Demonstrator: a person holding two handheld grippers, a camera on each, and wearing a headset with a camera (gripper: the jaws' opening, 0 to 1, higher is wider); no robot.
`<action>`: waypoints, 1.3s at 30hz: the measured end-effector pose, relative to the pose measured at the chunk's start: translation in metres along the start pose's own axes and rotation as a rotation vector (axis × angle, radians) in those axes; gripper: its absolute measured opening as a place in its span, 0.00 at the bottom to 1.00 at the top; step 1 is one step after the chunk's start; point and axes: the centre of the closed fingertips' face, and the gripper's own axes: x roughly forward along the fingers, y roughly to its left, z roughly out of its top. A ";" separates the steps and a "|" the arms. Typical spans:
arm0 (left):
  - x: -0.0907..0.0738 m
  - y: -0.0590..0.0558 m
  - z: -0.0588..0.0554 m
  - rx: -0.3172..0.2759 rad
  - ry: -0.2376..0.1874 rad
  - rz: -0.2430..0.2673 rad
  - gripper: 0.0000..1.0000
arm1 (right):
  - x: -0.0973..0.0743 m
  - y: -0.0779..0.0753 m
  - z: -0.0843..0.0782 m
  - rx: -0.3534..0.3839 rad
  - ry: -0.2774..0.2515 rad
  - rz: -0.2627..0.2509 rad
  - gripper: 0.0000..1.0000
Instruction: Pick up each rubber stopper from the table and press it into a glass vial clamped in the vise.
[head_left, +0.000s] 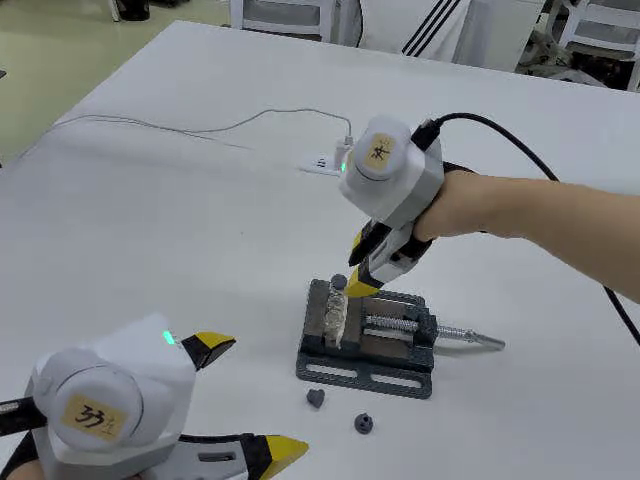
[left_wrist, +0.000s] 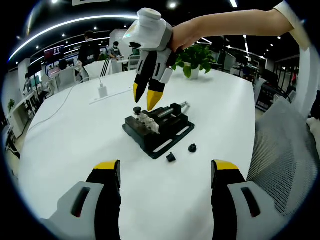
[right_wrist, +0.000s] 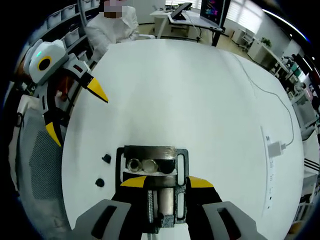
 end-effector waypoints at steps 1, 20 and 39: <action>0.000 0.000 0.000 0.000 0.001 0.000 0.72 | 0.000 0.000 -0.001 0.008 -0.008 -0.001 0.30; 0.000 0.007 0.006 -0.005 -0.009 -0.001 0.72 | 0.001 0.026 0.006 0.210 -0.265 0.001 0.61; -0.009 0.015 -0.002 0.026 0.026 0.005 0.72 | -0.007 0.076 0.000 0.271 -0.446 -0.114 0.58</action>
